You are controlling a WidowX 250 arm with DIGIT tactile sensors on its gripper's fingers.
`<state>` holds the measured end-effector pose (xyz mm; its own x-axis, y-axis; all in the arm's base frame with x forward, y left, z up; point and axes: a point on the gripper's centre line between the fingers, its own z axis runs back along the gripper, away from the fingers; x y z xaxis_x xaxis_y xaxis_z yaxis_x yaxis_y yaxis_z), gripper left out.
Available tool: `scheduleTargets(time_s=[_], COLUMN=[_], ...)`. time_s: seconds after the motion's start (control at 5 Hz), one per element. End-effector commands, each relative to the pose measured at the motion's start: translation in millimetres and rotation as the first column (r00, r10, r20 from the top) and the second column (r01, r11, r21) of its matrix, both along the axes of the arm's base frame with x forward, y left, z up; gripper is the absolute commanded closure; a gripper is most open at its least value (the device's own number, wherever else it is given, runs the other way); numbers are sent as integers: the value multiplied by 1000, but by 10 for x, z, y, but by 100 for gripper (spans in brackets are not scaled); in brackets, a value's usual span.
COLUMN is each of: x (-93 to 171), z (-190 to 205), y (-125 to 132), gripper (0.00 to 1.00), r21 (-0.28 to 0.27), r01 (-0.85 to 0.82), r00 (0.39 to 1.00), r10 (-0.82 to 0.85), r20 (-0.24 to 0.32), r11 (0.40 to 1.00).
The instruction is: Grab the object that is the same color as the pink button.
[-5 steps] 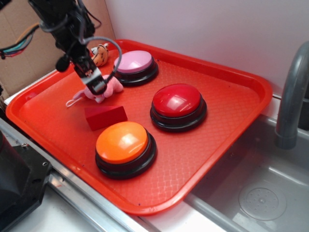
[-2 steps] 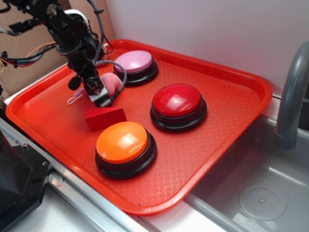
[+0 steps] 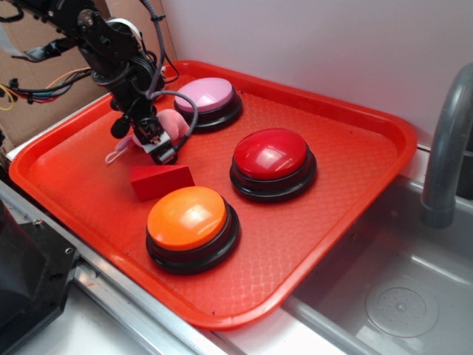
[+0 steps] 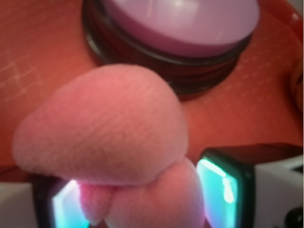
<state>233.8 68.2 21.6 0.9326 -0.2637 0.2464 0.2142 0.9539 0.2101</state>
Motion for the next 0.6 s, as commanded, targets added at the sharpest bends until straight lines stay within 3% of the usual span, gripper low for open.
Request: scheduleTargets(time_s=[0.0, 0.2, 0.4], x=[23, 7, -11], z=[268, 549, 904], y=[5, -107, -261], gripper=[100, 100, 100], r21=[-55, -31, -115], r01=[-65, -188, -337], r00=[998, 980, 935], r10=[64, 185, 318], r20=[-17, -70, -154], r11=[996, 982, 934])
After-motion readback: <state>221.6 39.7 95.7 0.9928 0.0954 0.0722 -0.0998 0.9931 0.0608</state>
